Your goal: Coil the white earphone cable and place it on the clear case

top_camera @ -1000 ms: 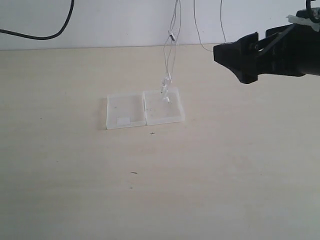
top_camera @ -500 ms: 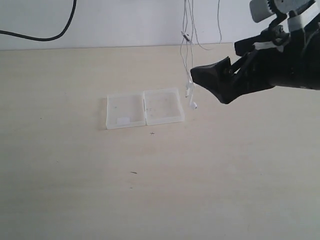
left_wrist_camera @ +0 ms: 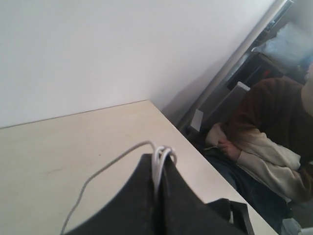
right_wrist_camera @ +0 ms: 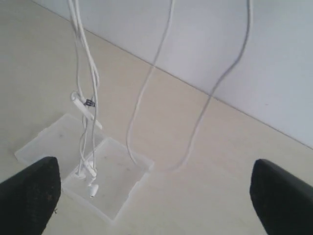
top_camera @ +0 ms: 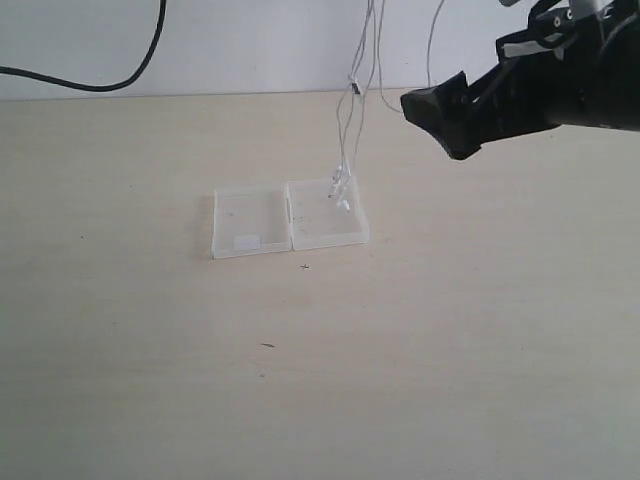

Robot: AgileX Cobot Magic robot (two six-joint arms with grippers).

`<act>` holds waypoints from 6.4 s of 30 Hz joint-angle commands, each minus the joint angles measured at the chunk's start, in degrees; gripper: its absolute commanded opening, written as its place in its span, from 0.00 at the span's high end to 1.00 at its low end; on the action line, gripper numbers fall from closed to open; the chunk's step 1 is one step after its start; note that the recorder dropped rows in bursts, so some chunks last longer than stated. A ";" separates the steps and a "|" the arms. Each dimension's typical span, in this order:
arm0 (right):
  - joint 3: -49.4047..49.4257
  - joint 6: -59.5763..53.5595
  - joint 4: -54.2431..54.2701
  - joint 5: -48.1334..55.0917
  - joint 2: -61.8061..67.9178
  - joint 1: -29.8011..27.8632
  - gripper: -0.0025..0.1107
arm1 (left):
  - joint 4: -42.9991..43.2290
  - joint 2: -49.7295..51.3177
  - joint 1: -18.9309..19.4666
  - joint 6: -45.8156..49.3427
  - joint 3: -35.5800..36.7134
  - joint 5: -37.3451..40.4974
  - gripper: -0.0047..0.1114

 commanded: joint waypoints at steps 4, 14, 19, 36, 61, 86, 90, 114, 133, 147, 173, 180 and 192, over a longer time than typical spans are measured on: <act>-2.82 -0.48 0.27 -0.64 3.04 -0.41 0.05 | -0.81 0.04 -0.22 -0.48 -0.58 3.82 0.96; -2.81 4.77 0.27 -16.96 -2.15 -0.41 0.05 | -0.43 0.04 -0.10 2.43 -0.58 7.73 0.96; -2.81 6.64 0.27 -25.22 -7.69 -0.41 0.05 | -0.07 0.04 -0.21 2.43 -0.58 7.35 0.96; -1.03 25.68 0.27 0.61 -7.14 -0.28 0.05 | -1.58 0.04 -0.21 2.43 -0.58 5.38 0.96; -1.03 15.37 0.27 9.31 -2.19 -0.28 0.05 | -6.15 0.04 -2.05 2.31 -0.58 2.77 0.96; -1.03 22.48 0.27 -6.89 -2.19 -0.28 0.05 | -6.38 0.04 -2.39 2.22 -0.58 2.53 0.96; -1.03 21.49 0.27 -9.02 -2.19 -0.28 0.05 | -6.38 0.04 -2.39 2.32 -0.58 2.50 0.96; -1.03 12.15 0.27 -1.21 -2.19 -0.28 0.05 | -6.38 0.04 -2.39 2.54 -0.58 2.44 0.96; -2.31 10.46 0.27 -0.67 3.87 -0.28 0.05 | -6.38 0.04 -2.39 2.40 -0.58 4.18 0.96; -7.26 8.54 0.27 0.95 6.63 -0.28 0.05 | -6.38 0.04 -2.39 2.40 -0.58 5.03 0.96; -10.11 9.63 0.27 -5.10 8.62 -0.28 0.09 | -6.49 0.04 -2.39 2.40 -0.58 7.81 0.96; -10.13 11.97 0.27 -5.31 8.95 -0.28 0.62 | -6.47 0.04 -1.91 2.40 -0.58 7.28 0.96; -10.13 13.69 0.27 -4.97 3.14 -0.28 0.98 | -5.38 0.40 1.97 2.40 -0.58 4.43 0.96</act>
